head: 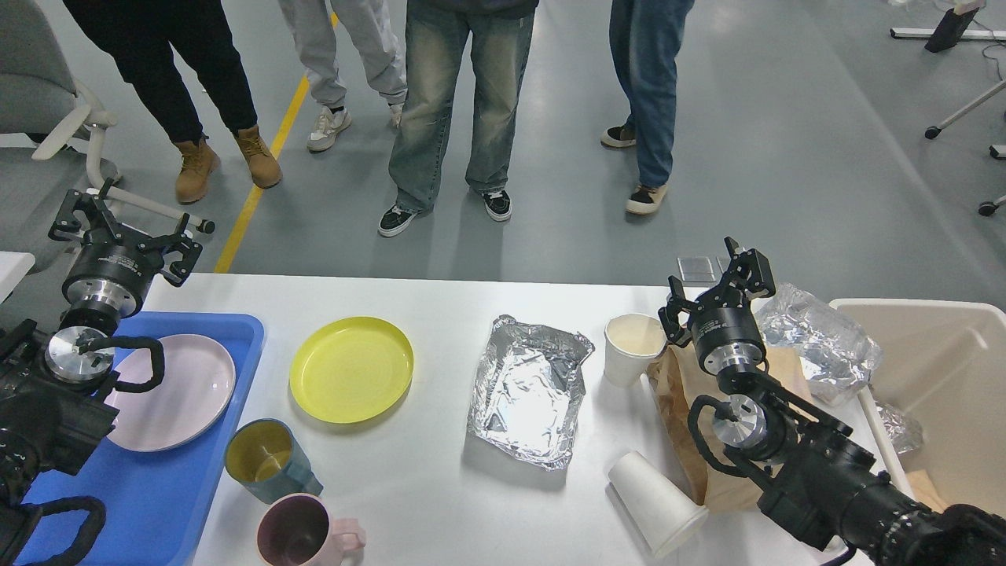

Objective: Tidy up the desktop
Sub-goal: 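Move the left gripper over the blue tray toward the teal cup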

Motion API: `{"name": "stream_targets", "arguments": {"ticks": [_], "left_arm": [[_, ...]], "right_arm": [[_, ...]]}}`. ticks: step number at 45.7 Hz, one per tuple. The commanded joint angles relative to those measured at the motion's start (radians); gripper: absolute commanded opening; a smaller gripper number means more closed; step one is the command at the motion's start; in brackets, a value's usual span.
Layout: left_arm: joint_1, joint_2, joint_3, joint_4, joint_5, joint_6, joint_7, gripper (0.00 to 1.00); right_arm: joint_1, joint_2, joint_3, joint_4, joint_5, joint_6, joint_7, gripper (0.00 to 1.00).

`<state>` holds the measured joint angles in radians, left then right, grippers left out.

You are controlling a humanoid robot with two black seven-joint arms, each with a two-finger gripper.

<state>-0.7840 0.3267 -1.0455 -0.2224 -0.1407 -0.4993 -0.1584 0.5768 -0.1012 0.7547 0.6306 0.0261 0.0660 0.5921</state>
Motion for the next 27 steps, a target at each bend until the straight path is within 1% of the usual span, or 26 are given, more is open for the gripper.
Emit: {"name": "stream_targets", "arguments": {"ticks": [1,6,14,23,27], "left_arm": [[0.002,-0.009,0.002,0.000,0.000,-0.021,0.000,0.96],[0.003,-0.012,0.010,0.000,0.000,-0.021,0.007,0.96],[-0.007,0.000,0.018,0.000,0.001,-0.021,0.002,0.96],[-0.020,-0.009,0.021,0.000,0.004,-0.004,0.014,0.96],[-0.009,0.003,0.036,-0.034,0.012,-0.002,0.020,0.96]], "right_arm": [[0.000,0.000,0.000,0.000,0.000,0.000,0.000,1.00],[0.000,0.000,0.000,0.000,0.000,0.000,0.000,1.00],[0.000,0.000,0.000,0.000,0.001,0.000,0.000,1.00],[0.000,0.000,0.000,0.000,0.000,0.000,0.000,1.00],[0.000,0.000,0.000,0.000,0.000,0.000,0.000,1.00]]}}
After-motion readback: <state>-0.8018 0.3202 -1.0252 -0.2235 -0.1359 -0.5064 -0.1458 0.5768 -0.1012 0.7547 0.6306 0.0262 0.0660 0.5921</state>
